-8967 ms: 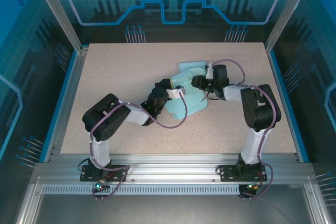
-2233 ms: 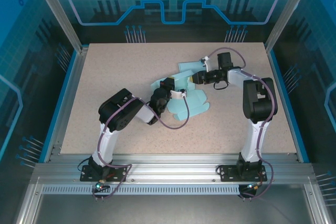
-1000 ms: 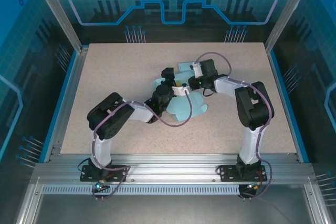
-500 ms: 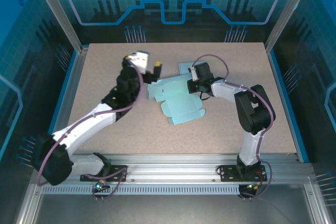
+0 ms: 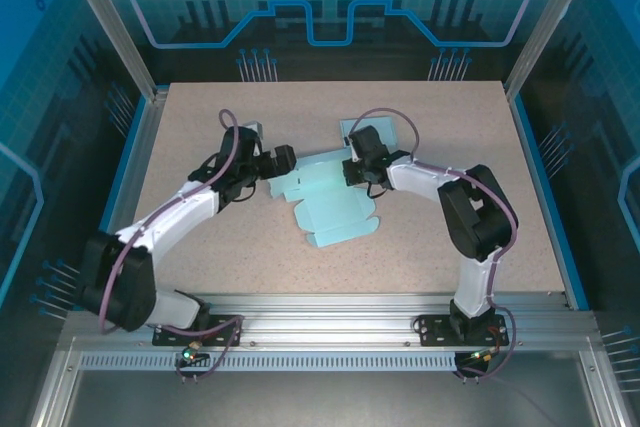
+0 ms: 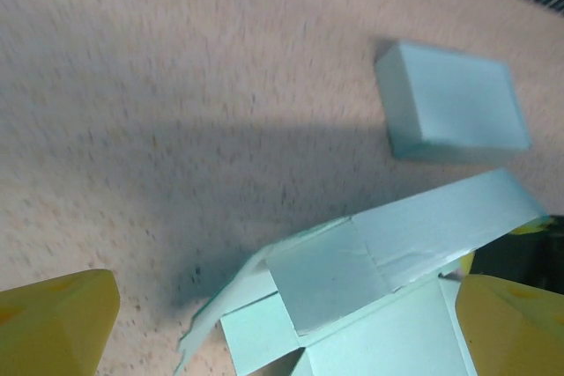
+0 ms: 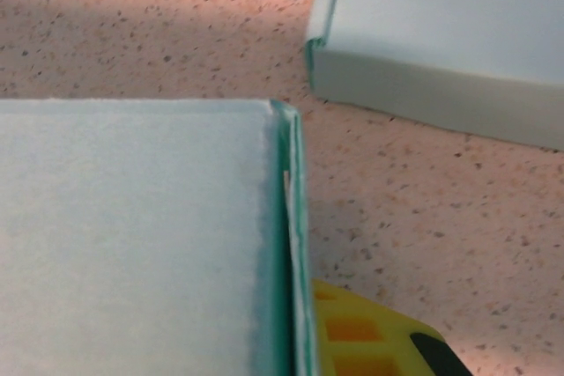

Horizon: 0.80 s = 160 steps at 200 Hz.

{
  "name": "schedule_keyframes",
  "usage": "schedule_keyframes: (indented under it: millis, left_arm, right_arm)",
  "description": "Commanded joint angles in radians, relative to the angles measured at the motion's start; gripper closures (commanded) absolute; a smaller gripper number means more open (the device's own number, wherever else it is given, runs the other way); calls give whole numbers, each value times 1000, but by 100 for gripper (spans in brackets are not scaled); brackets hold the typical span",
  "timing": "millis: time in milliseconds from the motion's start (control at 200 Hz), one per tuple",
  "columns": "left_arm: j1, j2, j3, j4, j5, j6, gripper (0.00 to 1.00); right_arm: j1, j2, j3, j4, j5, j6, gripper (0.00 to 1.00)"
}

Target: Fold the paper box

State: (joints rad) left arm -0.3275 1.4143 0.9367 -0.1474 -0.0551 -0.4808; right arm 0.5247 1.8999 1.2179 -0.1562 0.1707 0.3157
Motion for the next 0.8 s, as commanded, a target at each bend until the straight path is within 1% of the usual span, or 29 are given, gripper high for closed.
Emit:
schedule_keyframes:
  millis: [0,120,290,575,795]
  left_arm:
    - [33,55,54,-51,111,-62,1]
    - [55,97,67,-74,135,-63,1]
    - [68,115,58,-90,133,-55,1]
    - [68,182,53,-106,97,-36,1]
    - [57,230,66,-70,91,-47,1]
  right_arm:
    - [8,-5,27,-56,22,30,100]
    - [8,-3,42,-92,20,37,100]
    - [9,1,52,-106,20,39,100]
    - [9,5,57,-102,25,54,100]
    - [11,12,52,-86,8,62,100]
